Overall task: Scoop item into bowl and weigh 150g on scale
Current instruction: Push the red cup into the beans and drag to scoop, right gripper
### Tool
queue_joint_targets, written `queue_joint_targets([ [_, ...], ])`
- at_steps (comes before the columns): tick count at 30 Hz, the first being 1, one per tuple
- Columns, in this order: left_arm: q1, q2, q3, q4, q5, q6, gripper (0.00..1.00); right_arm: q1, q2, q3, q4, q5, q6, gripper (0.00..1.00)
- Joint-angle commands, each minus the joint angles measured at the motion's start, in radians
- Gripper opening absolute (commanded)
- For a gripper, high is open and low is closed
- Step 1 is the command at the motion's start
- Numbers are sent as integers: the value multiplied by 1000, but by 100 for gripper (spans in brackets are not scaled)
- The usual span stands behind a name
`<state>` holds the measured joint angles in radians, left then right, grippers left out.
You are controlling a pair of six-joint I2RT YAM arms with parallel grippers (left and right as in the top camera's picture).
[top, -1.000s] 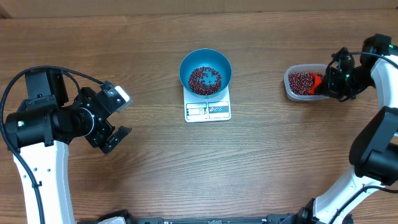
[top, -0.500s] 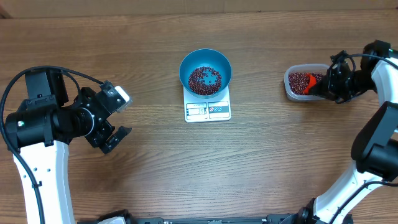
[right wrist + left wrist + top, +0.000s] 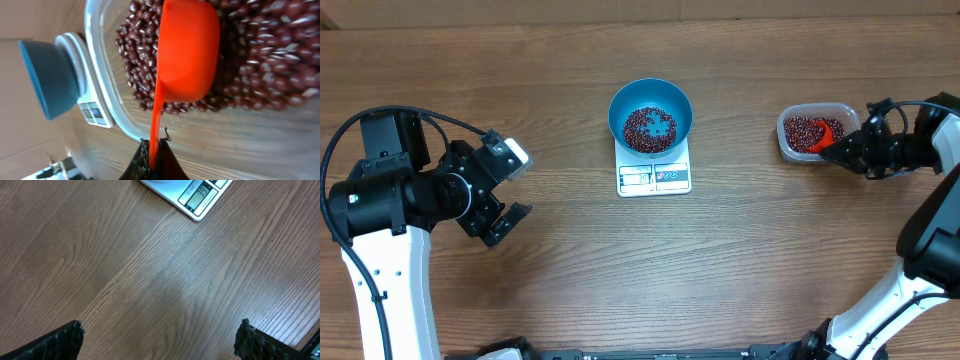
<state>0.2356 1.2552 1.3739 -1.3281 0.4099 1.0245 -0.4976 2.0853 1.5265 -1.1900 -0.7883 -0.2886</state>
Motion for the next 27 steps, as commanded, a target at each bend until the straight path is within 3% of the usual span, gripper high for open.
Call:
queue_joint_targets([
  [1,0,2,2,-2,-6,34,100,5,8,-39,11,-42,-8,4],
  [27,0,2,2,-2,-6,34,100,-87,8,-39,-12,-195,-39,4],
])
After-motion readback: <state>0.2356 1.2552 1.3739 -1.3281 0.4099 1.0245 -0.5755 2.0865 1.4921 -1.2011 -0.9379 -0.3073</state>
